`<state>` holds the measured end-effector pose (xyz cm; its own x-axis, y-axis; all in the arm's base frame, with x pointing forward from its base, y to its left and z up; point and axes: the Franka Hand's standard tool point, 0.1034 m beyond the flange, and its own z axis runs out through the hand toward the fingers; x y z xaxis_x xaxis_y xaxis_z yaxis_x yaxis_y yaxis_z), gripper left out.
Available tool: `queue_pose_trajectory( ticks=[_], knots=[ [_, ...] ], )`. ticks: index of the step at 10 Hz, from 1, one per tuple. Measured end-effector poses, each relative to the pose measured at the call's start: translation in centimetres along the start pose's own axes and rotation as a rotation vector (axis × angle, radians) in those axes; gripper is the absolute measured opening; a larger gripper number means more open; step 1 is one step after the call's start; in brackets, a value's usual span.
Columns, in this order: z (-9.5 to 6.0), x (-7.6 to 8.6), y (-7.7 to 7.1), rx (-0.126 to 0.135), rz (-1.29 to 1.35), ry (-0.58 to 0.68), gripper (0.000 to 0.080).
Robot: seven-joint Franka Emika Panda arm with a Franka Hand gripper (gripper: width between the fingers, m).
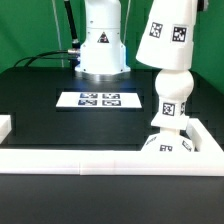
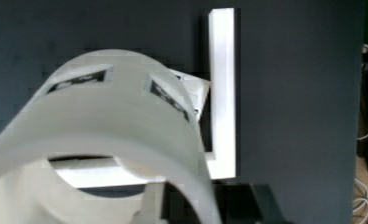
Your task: Assemble lamp
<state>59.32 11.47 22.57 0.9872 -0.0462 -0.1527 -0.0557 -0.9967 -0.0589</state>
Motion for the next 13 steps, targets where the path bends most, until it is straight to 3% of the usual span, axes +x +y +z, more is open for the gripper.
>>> queue_pose_trajectory(
  ticks=[9,13],
  knots=[
    [5.3,2.2,-1.5,-0.017,-0.024,-0.015,0.0046],
    [6.7,2.2,-0.9,-0.021,-0.037,-0.019,0.0046]
  ],
)
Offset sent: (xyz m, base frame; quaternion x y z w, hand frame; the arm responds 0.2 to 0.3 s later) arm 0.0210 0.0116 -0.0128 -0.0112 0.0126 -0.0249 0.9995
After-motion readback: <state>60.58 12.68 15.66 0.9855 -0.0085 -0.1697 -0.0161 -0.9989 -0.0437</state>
